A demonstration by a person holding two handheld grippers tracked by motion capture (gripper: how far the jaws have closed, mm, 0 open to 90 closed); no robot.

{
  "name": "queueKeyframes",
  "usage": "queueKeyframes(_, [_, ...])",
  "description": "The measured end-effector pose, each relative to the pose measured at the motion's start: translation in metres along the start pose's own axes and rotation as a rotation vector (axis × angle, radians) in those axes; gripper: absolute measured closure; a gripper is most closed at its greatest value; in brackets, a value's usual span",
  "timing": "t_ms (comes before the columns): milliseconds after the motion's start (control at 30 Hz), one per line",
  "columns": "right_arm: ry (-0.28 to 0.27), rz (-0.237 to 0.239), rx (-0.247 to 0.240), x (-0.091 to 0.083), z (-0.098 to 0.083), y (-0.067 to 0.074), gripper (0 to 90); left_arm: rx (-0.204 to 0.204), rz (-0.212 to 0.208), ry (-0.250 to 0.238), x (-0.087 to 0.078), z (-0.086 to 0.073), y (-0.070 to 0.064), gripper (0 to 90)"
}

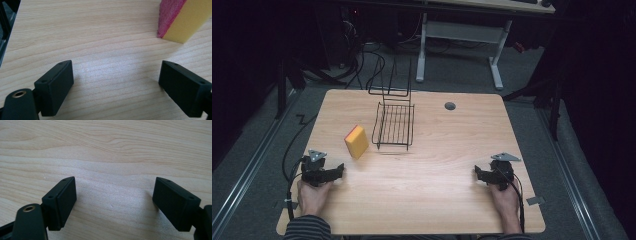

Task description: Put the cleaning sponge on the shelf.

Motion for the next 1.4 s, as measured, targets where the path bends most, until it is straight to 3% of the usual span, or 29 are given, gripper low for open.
queueKeyframes(300, [0.0, 0.0, 0.0, 0.0, 0.0, 0.0, 19.4, -0.006, -0.024, -0.028, -0.007, -0.003, -0.005, 10.8])
queueKeyframes(533, [0.001, 0.001, -0.002, 0.0, 0.0, 0.0, 19.4, -0.029, -0.078, -0.077, -0.02, -0.002, -0.017, 13.3])
queueKeyframes(900, [0.0, 0.001, -0.005, 0.0, 0.0, 0.0, 19.4, -0.03, -0.11, -0.116, -0.034, 0.001, -0.032, 13.8])
queueKeyframes(1400, [-0.001, 0.002, -0.011, 0.0, 0.0, 0.0, 19.3, 0.001, -0.151, -0.173, -0.048, 0.022, -0.055, 13.0])
Point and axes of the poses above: each handheld gripper's, and its own axes: x roughly forward along the jaws, z roughly out of its top, y roughly to its left, the point moved 7 cm from there along x, roughly forward along the jaws, and after that the axes turned 2 degrees about y, right-handed, at the moved point
